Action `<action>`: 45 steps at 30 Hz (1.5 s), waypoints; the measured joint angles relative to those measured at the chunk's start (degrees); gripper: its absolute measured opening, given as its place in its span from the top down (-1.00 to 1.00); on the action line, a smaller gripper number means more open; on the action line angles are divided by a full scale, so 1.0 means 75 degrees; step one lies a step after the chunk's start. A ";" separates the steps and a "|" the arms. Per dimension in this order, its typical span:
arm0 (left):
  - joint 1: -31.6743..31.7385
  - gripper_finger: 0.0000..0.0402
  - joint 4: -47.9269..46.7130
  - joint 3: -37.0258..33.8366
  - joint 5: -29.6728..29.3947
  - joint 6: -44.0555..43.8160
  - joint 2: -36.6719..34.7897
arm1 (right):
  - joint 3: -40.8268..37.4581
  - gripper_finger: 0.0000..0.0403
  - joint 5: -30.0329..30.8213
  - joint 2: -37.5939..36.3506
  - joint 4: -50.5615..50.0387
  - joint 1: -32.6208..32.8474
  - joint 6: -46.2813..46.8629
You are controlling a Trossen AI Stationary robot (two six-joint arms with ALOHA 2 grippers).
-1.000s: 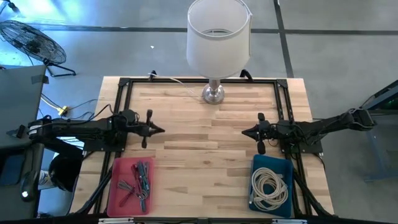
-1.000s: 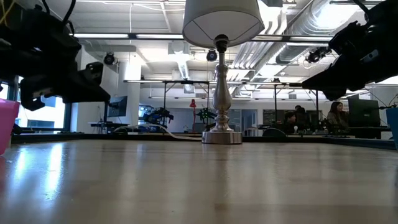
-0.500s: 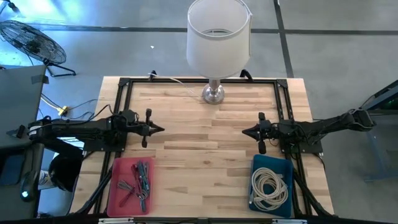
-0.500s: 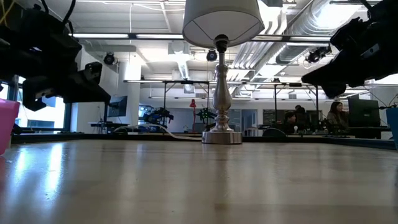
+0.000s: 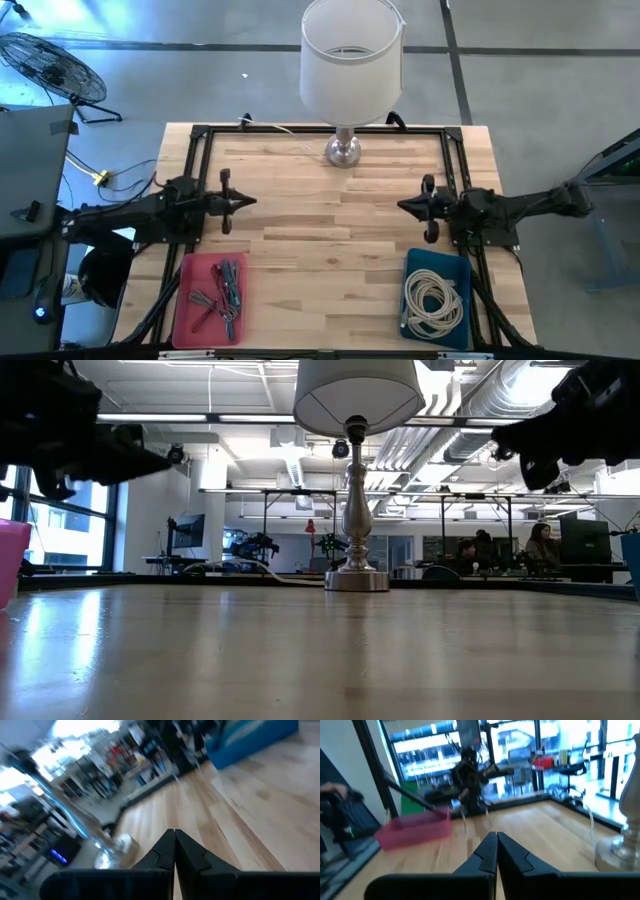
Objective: Pick & Place USB Port
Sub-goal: Return to Home Position
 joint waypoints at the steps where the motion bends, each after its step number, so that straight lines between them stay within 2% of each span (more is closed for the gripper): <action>1: 0.0000 0.99 -0.0004 0.0000 0.0000 -0.0001 -0.0220 | 0.0000 1.00 0.0001 -0.0145 0.0010 0.0000 -0.0001; 5: 0.0000 0.99 0.0041 0.0000 0.0000 0.0001 -0.0898 | 0.0000 1.00 0.0001 -0.0690 0.0010 0.0000 -0.0002; 9: 0.0000 0.99 0.0361 0.0000 0.0012 -0.0001 -0.0841 | 0.0000 1.00 0.0000 -0.1096 0.0021 -0.0003 -0.0003; 20: 0.0000 0.99 -0.0013 0.0000 0.0009 -0.0001 -0.0841 | -0.0003 1.00 0.0000 -0.1950 0.0034 -0.0003 -0.0003; 35: -0.0021 0.99 -0.0035 -0.0003 0.0003 -0.0001 -0.0846 | -0.0003 1.00 0.0001 -0.1851 -0.0115 0.0000 -0.0003; 45: -0.0951 0.99 -0.0032 -0.0003 -0.0012 -0.0001 -0.0846 | -0.0003 1.00 0.0001 -0.1851 -0.0136 -0.0002 -0.0003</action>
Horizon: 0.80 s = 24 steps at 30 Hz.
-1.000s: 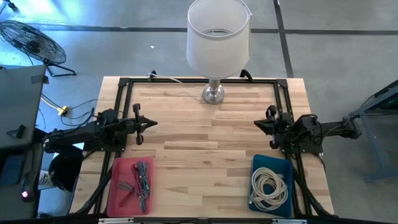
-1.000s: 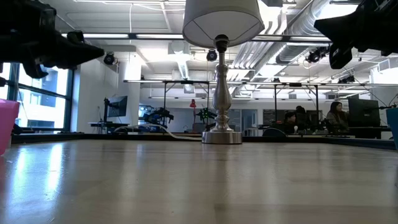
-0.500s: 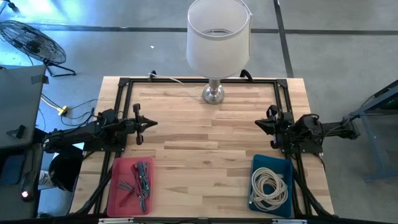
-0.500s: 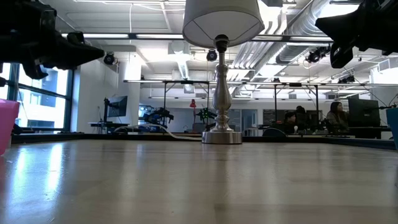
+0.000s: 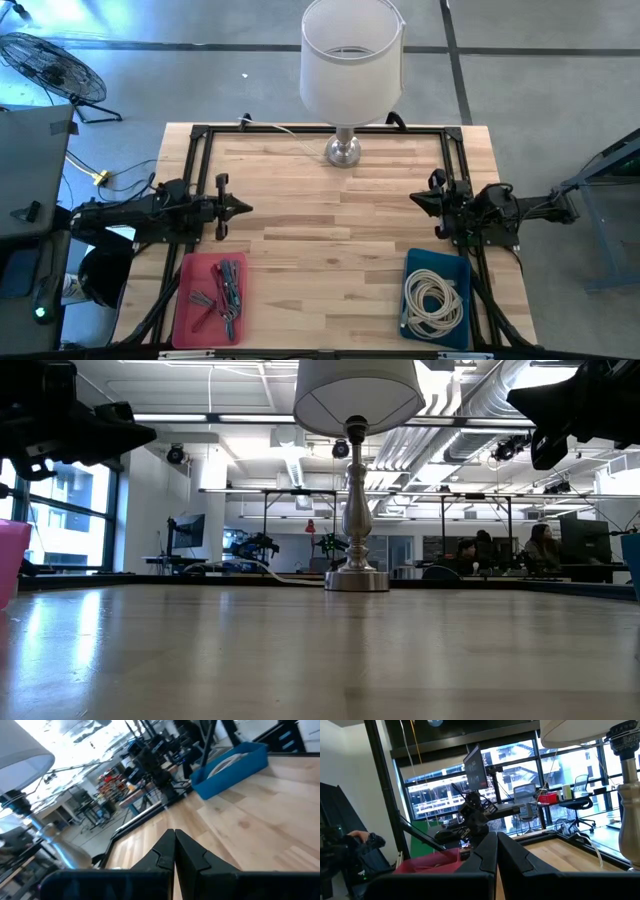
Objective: Pick & Place USB Port
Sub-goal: Return to Home Position
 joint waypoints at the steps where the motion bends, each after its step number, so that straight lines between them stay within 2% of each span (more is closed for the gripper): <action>1: -0.0061 0.99 0.0003 0.0000 0.0001 0.0000 0.0000 | 0.0000 1.00 -0.0002 0.0000 -0.0002 0.0002 0.0000; 5: -0.0105 0.99 0.0003 0.0000 0.0006 0.0000 0.0000 | 0.0000 1.00 0.0002 0.0000 -0.0014 0.0001 -0.0142; 9: -0.0104 0.99 0.0003 0.0000 0.0011 0.0000 0.0000 | 0.0000 1.00 0.0001 0.0006 -0.0206 -0.0001 -0.1125; 14: -0.0104 0.99 0.0003 0.0000 0.0024 0.0000 0.0000 | 0.0000 1.00 0.0001 0.0006 -0.0435 0.0001 -0.1779; 24: -0.0101 0.99 0.0006 0.0000 0.0022 0.0000 0.0000 | 0.0000 1.00 0.0001 0.0006 -0.1352 0.0002 -0.1840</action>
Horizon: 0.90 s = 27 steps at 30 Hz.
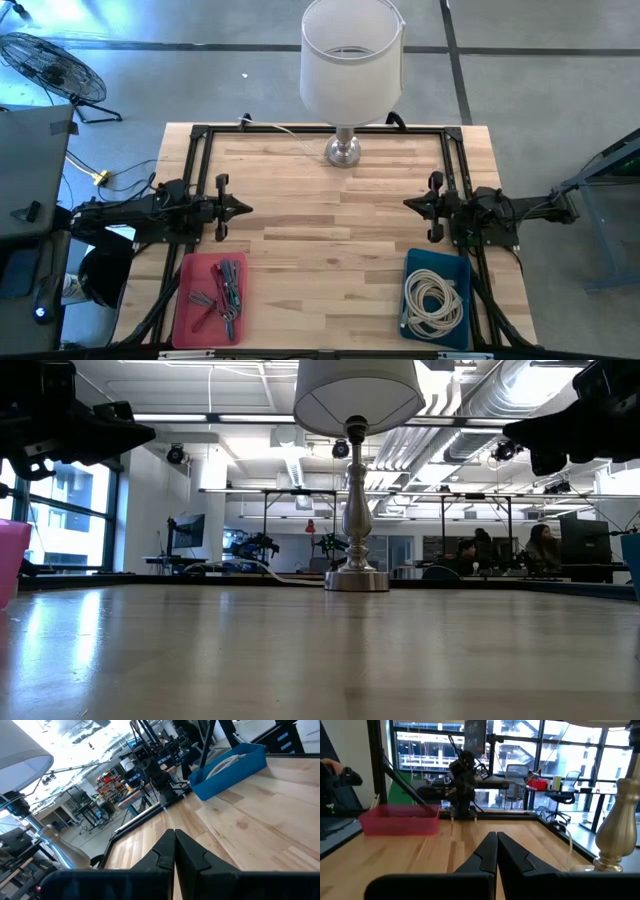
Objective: Pick & Place USB Port
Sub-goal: Return to Home Position
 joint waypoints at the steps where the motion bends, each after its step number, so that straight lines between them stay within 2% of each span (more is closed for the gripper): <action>1: 0.0000 0.99 -0.0003 0.0000 -0.0001 0.0000 0.0000 | 0.0000 1.00 0.0000 0.0000 -0.0017 0.0001 0.0016; 27: 0.0000 0.99 -0.0003 0.0000 -0.0005 -0.0001 0.0000 | 0.0000 1.00 -0.0009 0.0000 -0.0434 -0.0001 -0.0173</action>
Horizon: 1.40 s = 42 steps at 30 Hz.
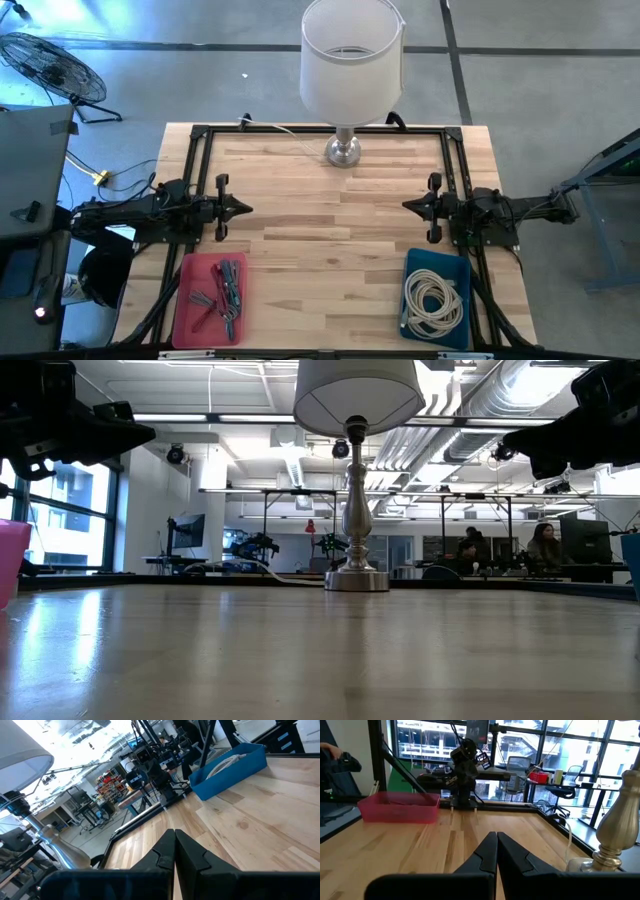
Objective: Pick & Place USB Port
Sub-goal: Return to Home Position
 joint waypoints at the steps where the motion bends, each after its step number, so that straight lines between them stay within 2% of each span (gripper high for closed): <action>1: 0.0000 0.99 0.0002 0.0000 -0.0002 0.0001 0.0000 | 0.0000 1.00 0.0000 0.0000 -0.0001 0.0000 0.0002; 20: 0.0000 0.99 -0.0015 0.0003 -0.0006 0.0001 0.0003 | 0.0000 1.00 0.0003 0.0000 -0.0037 0.0001 0.0008; 25: 0.0003 0.99 -0.0627 0.0268 -0.0066 -0.0113 0.0055 | 0.0000 1.00 0.0004 0.0000 -0.0040 0.0001 0.0008; 30: 0.0003 0.99 -0.0740 0.0309 0.0170 -0.1330 0.0001 | 0.0000 1.00 0.0006 -0.0003 -0.0040 0.0000 0.0008; 36: 0.0003 0.99 -0.0747 0.0318 0.0441 -0.3404 0.0000 | 0.0000 1.00 0.0006 -0.0003 -0.0032 -0.0001 0.0008; 42: 0.0003 0.99 -0.0764 0.0323 0.0716 -0.4659 0.0003 | 0.0000 1.00 0.0009 0.0000 0.0015 -0.0001 0.0008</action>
